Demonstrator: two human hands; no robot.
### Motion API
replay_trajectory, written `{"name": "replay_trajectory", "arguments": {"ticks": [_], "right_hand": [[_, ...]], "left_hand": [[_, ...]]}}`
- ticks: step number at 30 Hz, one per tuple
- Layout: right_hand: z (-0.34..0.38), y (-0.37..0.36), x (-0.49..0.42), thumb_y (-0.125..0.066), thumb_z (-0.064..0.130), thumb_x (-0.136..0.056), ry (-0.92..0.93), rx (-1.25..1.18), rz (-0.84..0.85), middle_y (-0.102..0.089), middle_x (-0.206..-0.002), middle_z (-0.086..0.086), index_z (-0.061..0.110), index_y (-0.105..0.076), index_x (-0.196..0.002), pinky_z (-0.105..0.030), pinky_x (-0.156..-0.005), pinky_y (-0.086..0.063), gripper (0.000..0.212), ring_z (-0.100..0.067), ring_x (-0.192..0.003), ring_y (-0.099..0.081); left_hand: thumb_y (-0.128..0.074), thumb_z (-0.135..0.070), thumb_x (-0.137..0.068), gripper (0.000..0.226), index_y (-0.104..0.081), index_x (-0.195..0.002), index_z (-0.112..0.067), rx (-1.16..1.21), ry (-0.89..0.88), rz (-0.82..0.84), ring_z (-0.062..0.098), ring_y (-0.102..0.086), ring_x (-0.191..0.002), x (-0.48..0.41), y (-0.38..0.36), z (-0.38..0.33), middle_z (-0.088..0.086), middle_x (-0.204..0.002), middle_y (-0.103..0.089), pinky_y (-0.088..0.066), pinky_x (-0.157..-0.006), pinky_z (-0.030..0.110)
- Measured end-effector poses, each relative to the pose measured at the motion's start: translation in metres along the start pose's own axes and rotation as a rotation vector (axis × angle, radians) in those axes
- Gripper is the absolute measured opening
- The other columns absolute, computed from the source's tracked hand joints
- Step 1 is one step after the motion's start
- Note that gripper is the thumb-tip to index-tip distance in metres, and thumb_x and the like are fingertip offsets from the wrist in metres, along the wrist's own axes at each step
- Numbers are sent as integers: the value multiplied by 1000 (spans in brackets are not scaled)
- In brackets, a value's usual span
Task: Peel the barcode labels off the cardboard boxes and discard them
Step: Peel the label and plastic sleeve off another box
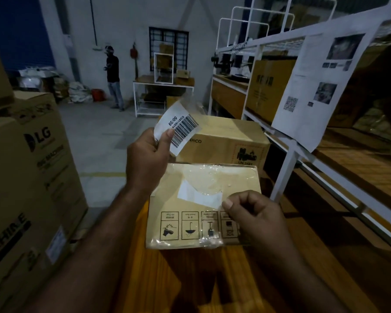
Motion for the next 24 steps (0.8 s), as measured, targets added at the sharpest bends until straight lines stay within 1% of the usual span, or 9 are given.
{"name": "replay_trajectory", "arguments": {"ticks": [2, 4, 6, 9, 12, 14, 18, 21, 24], "right_hand": [[1, 7, -6, -71, 23, -84, -14, -20, -83, -71, -81, -9, 16, -64, -75, -43, -62, -59, 14, -29, -79, -70], [-2, 12, -11, -71, 20, -84, -25, -11, -128, -70, -81, -11, 22, -62, -74, -52, -66, -59, 13, -29, -78, -70], [-4, 13, -16, -71, 21, -84, -31, 35, -119, -69, -83, -11, 26, -59, -74, -56, -64, -58, 16, -27, -76, -70], [-4, 11, -25, -72, 21, -83, -12, 189, -91, -67, -84, -2, 24, -55, -79, -48, -60, -59, 17, -16, -77, -69], [-2, 6, -35, -72, 19, -84, 18, 284, -83, -67, -86, 3, 29, -57, -87, -39, -63, -61, 18, -11, -79, -69], [-1, 3, -42, -70, 24, -87, 91, 433, -98, -69, -89, 7, 30, -65, -97, -34, -67, -60, 13, -7, -82, -68], [2, -5, -49, -63, 33, -91, 242, 706, -115, -66, -100, 7, 21, -71, -111, -32, -76, -56, 24, -7, -89, -61], [12, -10, -48, -56, 31, -94, 347, 906, -58, -64, -97, 7, 24, -72, -104, -26, -75, -52, 20, -7, -85, -57], [25, -17, -50, -53, 27, -94, 393, 1118, 65, -62, -92, 4, 24, -69, -95, -31, -72, -52, 16, -13, -80, -57]], "left_hand": [[-62, -41, -96, 19, -66, -99, -23, 24, 3, 4, 13, -73, -63, -1, -5, -13, -4, -81, -74, -61, -54, 46], [-62, -43, -95, 18, -67, -98, -26, 32, 28, 44, 14, -73, -64, 0, -16, -22, -3, -78, -73, -61, -53, 47], [-60, -52, -93, 28, -68, -97, -26, 17, 52, 130, 17, -73, -67, 3, -29, -22, 0, -78, -73, -60, -55, 50], [-50, -65, -90, 42, -66, -94, -27, -186, -9, 186, 15, -71, -66, 4, -38, -10, -2, -76, -72, -59, -56, 47], [-57, -67, -84, 45, -69, -95, -25, -10, 96, 200, 22, -74, -73, -5, -38, 1, 1, -82, -75, -60, -63, 54], [-60, -64, -83, 44, -71, -96, -24, 34, 122, 199, 24, -75, -76, -9, -37, 2, 2, -84, -76, -60, -65, 56], [-60, -58, -87, 38, -71, -94, -23, 9, 115, 168, 18, -75, -72, -10, -35, 2, -1, -82, -76, -61, -64, 52], [-57, -65, -84, 44, -70, -94, -24, 9, 127, 174, 18, -75, -74, -9, -37, 4, -2, -84, -76, -61, -64, 51], [-56, -66, -83, 46, -69, -95, -23, 10, 128, 176, 17, -75, -74, -8, -38, 5, -1, -85, -76, -61, -64, 51]]}}
Point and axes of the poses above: each hand's wrist, its own x-axis away from the middle knuckle, its own y-axis out of the back of the hand, z = x × y, the point moved 3 cm from there along -x, towards the middle knuckle
